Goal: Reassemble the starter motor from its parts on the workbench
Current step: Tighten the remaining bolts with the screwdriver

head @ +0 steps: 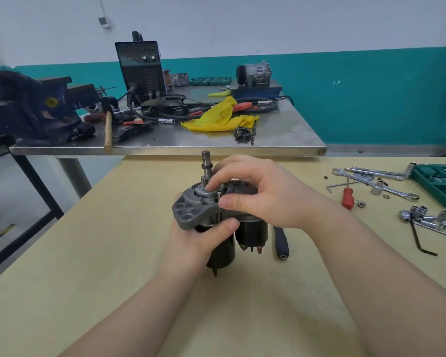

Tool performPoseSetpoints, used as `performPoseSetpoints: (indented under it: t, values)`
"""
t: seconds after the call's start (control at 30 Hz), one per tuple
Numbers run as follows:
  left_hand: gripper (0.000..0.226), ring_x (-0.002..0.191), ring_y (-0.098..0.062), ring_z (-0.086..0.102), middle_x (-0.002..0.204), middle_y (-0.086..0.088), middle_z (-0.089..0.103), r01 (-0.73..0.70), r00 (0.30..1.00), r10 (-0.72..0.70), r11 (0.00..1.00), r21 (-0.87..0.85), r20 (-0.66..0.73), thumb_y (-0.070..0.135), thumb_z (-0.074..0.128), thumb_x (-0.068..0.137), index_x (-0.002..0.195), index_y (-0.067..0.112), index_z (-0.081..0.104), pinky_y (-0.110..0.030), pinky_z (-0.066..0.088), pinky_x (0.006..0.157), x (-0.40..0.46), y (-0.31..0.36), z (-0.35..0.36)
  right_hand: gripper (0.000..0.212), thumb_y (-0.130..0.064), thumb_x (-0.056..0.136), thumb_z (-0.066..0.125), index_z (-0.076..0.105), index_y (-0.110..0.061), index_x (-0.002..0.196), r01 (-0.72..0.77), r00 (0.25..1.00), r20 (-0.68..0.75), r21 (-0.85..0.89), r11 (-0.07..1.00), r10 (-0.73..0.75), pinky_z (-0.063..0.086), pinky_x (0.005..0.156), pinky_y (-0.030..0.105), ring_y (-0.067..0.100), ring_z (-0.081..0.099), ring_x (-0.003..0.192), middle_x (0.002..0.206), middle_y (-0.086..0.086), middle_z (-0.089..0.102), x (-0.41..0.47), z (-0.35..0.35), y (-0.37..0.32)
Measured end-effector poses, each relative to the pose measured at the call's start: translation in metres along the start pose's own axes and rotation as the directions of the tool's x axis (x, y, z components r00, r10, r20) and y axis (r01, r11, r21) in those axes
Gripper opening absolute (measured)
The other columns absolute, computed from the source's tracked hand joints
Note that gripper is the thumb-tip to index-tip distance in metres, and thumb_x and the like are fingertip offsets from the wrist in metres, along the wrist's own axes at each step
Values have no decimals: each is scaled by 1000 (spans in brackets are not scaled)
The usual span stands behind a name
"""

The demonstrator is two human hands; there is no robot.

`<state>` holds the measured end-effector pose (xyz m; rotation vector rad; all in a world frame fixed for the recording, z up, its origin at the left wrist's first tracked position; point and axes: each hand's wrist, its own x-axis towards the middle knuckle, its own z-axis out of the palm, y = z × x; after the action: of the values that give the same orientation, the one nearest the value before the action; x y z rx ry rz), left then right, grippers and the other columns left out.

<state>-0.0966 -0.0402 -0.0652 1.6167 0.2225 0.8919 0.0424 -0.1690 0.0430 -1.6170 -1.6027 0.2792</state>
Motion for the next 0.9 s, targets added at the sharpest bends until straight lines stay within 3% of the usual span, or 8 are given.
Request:
performPoseSetpoints:
  t: [0.07, 0.13, 0.27, 0.37, 0.6, 0.67, 0.9]
  values:
    - [65, 125, -32, 69, 131, -11, 74, -2, 997, 0, 1000, 25, 76, 47, 91, 82, 136, 18, 68, -60, 55, 105, 0, -1, -2, 23, -20, 95, 78, 80, -39, 108, 3, 1000, 4, -12, 1000, -3, 44, 95, 5, -5, 57, 123, 124, -27, 59, -2, -2, 0]
    - [62, 125, -29, 70, 132, -8, 74, 0, 994, -4, 999, 39, 109, 41, 91, 85, 138, 21, 66, -58, 55, 105, 1, -4, -3, 22, -19, 94, 78, 80, -37, 106, 0, 1000, -14, -20, 1000, -1, 44, 95, 4, -5, 57, 122, 123, -26, 61, -3, -2, 1]
    - [64, 130, -31, 67, 139, -8, 71, 27, 993, -28, 1000, 5, 117, 34, 89, 90, 146, 22, 61, -61, 50, 108, 4, -9, -1, 30, -18, 92, 81, 71, -40, 111, -37, 997, -65, 41, 998, 39, 53, 106, 30, 0, 65, 121, 118, -22, 71, -2, -2, 3]
    - [65, 130, -31, 67, 139, -8, 71, 41, 994, -40, 999, -5, 98, 37, 89, 90, 146, 22, 61, -63, 50, 109, 3, -12, -1, 20, -25, 90, 83, 75, -38, 103, -68, 993, -94, 16, 998, 69, 56, 103, 35, -3, 65, 118, 118, -24, 71, -2, -2, 4]
    - [66, 127, -35, 68, 135, -12, 72, 66, 994, -61, 996, -56, 92, 42, 89, 87, 143, 19, 63, -68, 51, 108, 1, -12, -3, 23, -21, 92, 82, 82, -36, 108, -26, 997, -72, -42, 999, 23, 45, 94, 2, -8, 59, 120, 117, -30, 68, -1, -1, 0]
    - [66, 127, -35, 68, 135, -12, 72, 70, 994, -64, 995, -68, 89, 44, 90, 85, 141, 20, 65, -67, 51, 108, 0, -11, -2, 21, -20, 91, 82, 82, -35, 106, -31, 997, -68, -38, 999, 29, 43, 92, 0, -8, 59, 119, 116, -27, 69, -1, -1, -2]
    - [67, 129, -36, 66, 137, -12, 71, 49, 996, -40, 993, -108, 82, 43, 91, 82, 139, 18, 67, -61, 53, 107, -2, -7, -1, 14, -18, 87, 87, 80, -29, 92, -57, 997, -48, 22, 998, 58, 53, 101, 25, 5, 66, 118, 112, -16, 74, -3, -3, -6]
